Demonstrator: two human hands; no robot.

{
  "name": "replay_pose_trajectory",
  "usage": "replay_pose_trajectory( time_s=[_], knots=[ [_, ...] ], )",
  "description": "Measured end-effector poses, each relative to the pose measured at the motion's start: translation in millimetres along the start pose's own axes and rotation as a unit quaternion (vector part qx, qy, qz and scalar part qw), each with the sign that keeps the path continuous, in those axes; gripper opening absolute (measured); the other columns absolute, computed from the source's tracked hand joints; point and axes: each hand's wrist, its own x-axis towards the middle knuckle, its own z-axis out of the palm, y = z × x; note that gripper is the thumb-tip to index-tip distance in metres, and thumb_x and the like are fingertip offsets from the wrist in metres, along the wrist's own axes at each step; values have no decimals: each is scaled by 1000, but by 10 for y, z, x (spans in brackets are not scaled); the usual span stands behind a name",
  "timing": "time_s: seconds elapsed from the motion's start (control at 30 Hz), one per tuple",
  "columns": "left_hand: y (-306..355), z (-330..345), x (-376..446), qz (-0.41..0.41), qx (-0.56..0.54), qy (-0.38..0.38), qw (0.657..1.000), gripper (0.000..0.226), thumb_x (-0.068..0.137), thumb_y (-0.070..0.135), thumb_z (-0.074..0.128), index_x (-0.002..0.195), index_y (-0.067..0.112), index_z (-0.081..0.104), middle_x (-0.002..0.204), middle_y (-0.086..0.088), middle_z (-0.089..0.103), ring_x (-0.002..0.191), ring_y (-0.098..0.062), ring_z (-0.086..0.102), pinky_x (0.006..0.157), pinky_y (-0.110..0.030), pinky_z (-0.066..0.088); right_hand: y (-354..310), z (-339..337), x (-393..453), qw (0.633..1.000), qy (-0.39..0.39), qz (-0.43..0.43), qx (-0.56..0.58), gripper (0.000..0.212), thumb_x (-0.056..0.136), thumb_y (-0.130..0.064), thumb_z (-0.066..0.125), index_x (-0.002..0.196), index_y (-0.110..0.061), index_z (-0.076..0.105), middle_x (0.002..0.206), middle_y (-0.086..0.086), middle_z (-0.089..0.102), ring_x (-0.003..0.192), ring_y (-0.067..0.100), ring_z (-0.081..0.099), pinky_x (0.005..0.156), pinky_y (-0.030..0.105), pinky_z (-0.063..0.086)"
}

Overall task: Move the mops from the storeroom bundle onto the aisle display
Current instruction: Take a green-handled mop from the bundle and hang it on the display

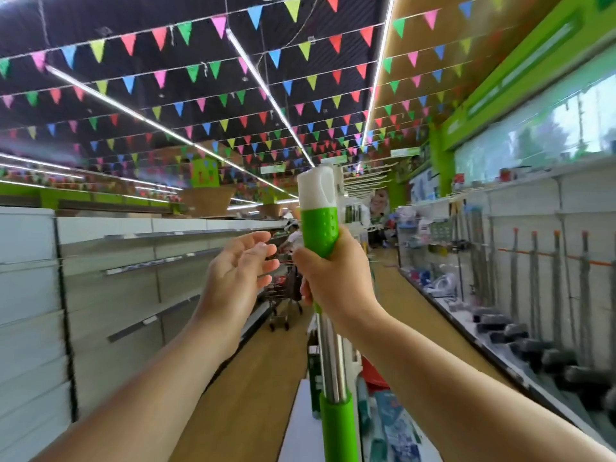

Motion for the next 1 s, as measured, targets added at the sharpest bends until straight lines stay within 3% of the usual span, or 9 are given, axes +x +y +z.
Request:
replay_pose_trajectory(
  time_s=[0.2, 0.33, 0.43, 0.73, 0.9, 1.0],
  knots=[
    [-187, 738, 292, 17, -27, -26, 999, 17, 97, 18, 43, 95, 26, 58, 97, 3, 65, 90, -10, 62, 83, -26, 48, 245, -604, 303, 1000, 5, 25, 13, 16, 82, -10, 58, 79, -19, 45, 61, 3, 51, 42, 14, 48, 42, 27, 44],
    [-355, 1220, 463, 16, -48, -34, 998, 17, 97, 19, 42, 94, 27, 58, 96, 3, 65, 88, -9, 62, 79, -24, 49, 443, -996, 558, 1000, 11, 26, 14, 11, 81, -10, 58, 82, -15, 48, 64, 6, 53, 45, 17, 50, 49, 33, 48],
    [-515, 1574, 571, 13, -58, -48, 997, 18, 97, 18, 43, 94, 27, 58, 97, 2, 65, 89, -10, 62, 84, -27, 48, 640, -1280, 730, 999, 22, 29, 6, 14, 81, -12, 59, 78, -18, 47, 67, 6, 53, 53, 20, 52, 57, 39, 51],
    [-1144, 2515, 1150, 14, -74, -85, 993, 17, 97, 19, 41, 97, 25, 57, 100, -1, 64, 92, -14, 62, 85, -27, 47, 1396, -1984, 1372, 997, 48, 43, -35, 16, 82, -11, 59, 78, -18, 46, 62, 5, 51, 42, 13, 48, 42, 24, 42],
    [-1575, 3002, 1640, 12, -100, -99, 990, 18, 97, 18, 41, 94, 26, 57, 97, 1, 64, 90, -13, 62, 82, -26, 48, 1888, -2332, 1919, 991, 91, 12, -97, 16, 80, -15, 62, 79, -22, 47, 68, 8, 55, 55, 22, 52, 54, 35, 49],
    [-1792, 3304, 1973, 20, -99, -106, 989, 18, 98, 19, 40, 96, 27, 57, 98, 2, 64, 92, -12, 61, 77, -22, 48, 2123, -2535, 2245, 988, 95, 5, -123, 14, 80, -13, 61, 78, -18, 48, 63, 9, 54, 49, 22, 50, 52, 35, 47]
  ],
)
